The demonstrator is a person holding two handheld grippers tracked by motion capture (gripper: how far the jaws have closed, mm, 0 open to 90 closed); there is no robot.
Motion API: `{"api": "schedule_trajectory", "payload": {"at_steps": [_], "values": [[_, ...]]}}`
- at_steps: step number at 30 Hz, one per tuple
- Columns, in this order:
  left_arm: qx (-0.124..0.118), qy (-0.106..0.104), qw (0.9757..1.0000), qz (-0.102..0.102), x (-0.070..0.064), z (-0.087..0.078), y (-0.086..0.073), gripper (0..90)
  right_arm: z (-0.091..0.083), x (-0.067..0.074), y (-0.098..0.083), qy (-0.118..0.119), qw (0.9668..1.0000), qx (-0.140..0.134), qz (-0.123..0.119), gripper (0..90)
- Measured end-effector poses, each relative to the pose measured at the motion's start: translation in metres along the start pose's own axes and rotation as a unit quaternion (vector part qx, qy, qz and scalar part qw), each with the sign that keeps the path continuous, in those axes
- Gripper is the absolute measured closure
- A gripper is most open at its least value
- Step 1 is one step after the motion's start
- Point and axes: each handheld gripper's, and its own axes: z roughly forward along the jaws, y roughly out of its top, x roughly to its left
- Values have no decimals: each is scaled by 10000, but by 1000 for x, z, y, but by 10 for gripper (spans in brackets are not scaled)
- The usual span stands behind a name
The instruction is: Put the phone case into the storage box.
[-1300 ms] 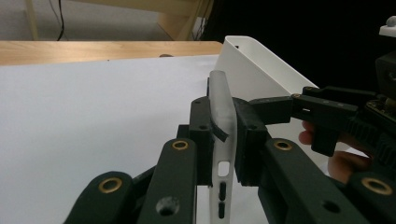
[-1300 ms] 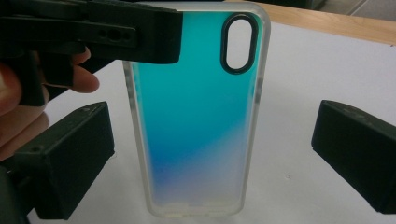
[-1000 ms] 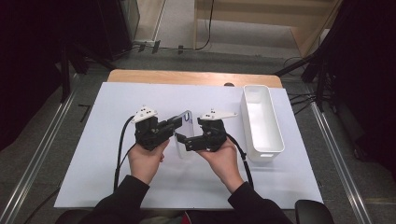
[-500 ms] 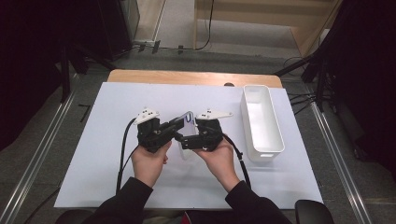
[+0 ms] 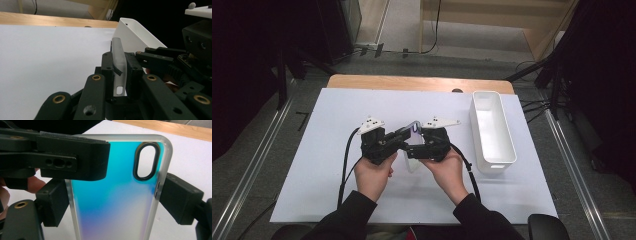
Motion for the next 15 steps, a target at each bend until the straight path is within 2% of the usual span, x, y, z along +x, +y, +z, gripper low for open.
{"api": "schedule_trajectory", "payload": {"at_steps": [3,6,11,15], "values": [[21,-48,10000,-38,1,0,1,780,-1,0,1,-7,10000,23,-10,149],[-34,-30,10000,-43,2,-2,3,707,-1,0,1,4,10000,66,-39,149],[77,-145,9997,-171,8,-4,9,572,-1,-1,1,112,9998,127,-83,150],[129,-197,9996,-171,12,-6,13,550,-3,-3,0,198,9995,219,-128,149]]}}
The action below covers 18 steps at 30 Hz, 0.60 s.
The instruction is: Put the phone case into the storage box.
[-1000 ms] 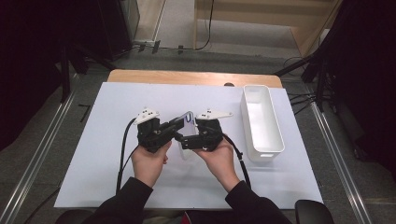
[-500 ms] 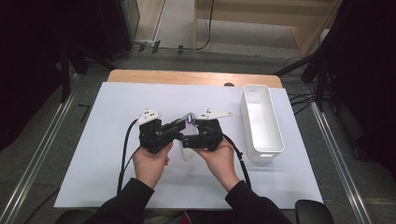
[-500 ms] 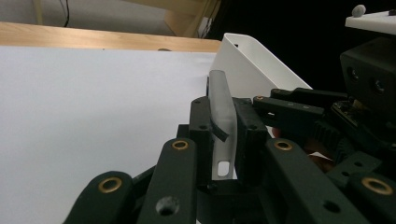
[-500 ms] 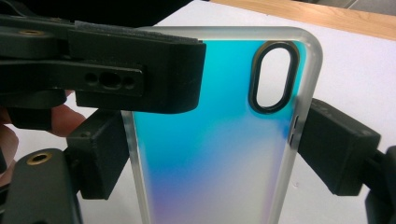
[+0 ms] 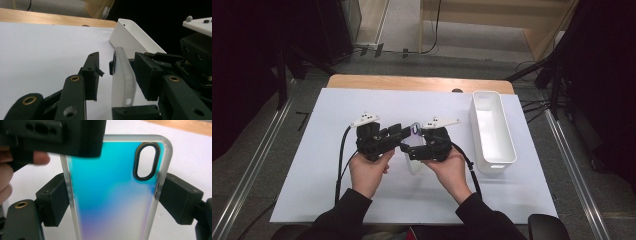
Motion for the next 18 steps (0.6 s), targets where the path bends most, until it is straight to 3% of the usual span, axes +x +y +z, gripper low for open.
{"api": "schedule_trajectory", "payload": {"at_steps": [7,15,18], "values": [[104,-227,9996,-153,7,-6,10,467,-4,-5,-1,202,9998,81,-21,150],[571,-521,9963,-377,17,-2,15,384,-8,-10,-2,429,9989,186,-58,150],[696,-564,9953,-372,19,-2,17,374,-8,-12,-4,453,9987,228,-104,150]]}}
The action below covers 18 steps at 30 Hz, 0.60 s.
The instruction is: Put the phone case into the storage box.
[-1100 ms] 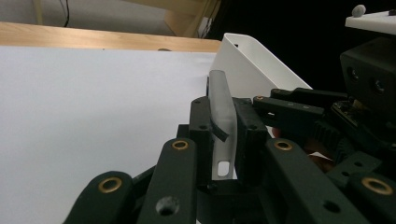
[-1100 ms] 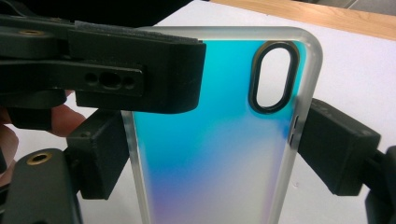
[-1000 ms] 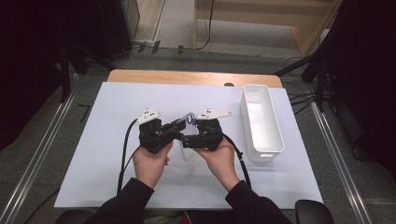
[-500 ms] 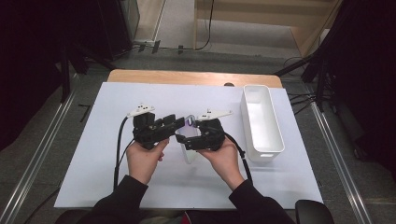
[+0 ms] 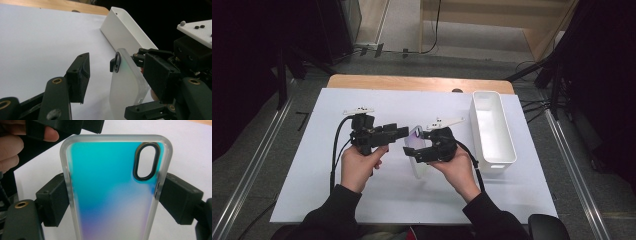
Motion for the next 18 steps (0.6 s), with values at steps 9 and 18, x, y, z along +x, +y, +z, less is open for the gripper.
{"api": "schedule_trajectory", "payload": {"at_steps": [9,18], "values": [[377,-171,9990,149,7,-1,3,333,-6,0,-4,209,9994,154,-206,150],[766,-278,9960,372,13,-1,-1,332,-17,-1,-7,609,9965,291,-493,149]]}}
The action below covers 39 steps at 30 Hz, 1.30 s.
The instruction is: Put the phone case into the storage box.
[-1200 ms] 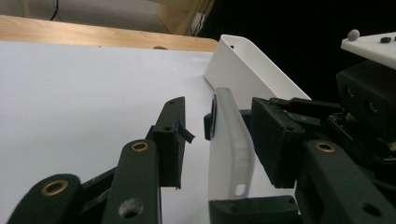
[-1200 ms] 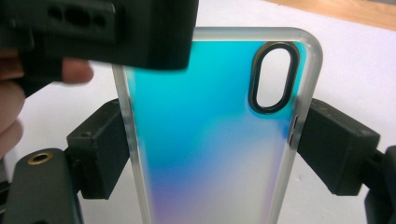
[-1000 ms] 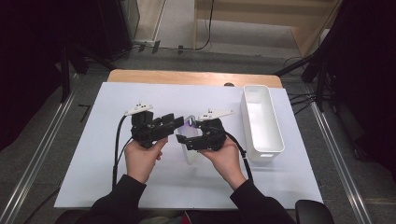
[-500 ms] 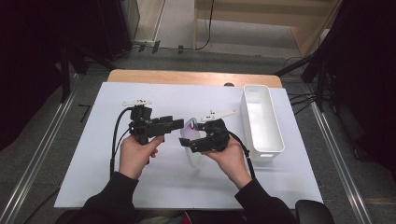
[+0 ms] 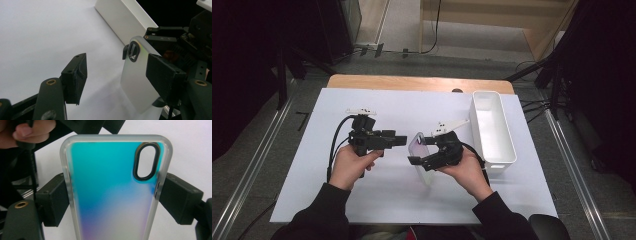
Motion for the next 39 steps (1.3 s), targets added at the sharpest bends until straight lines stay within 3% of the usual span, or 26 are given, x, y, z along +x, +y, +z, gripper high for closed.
{"api": "schedule_trajectory", "payload": {"at_steps": [4,12,16,22,27,30,39], "values": [[100,-91,9998,173,2,-2,-3,332,-5,-2,0,172,9998,5,-39,149],[313,-190,9982,483,6,-4,-11,330,-17,-7,1,300,9995,39,-101,149],[512,-55,9955,791,6,-4,-18,330,-21,-8,1,332,9993,85,-161,149],[700,-8,9920,1049,10,-5,-28,329,-25,-7,2,390,9989,116,-236,149],[688,125,9879,1385,9,-8,-36,330,-27,-8,2,418,9988,125,-230,149],[626,152,9878,1416,10,-11,-41,330,-27,-8,2,439,9985,147,-282,149],[759,315,9853,1500,16,-17,-55,330,-33,-9,3,445,9985,178,-247,149]]}}
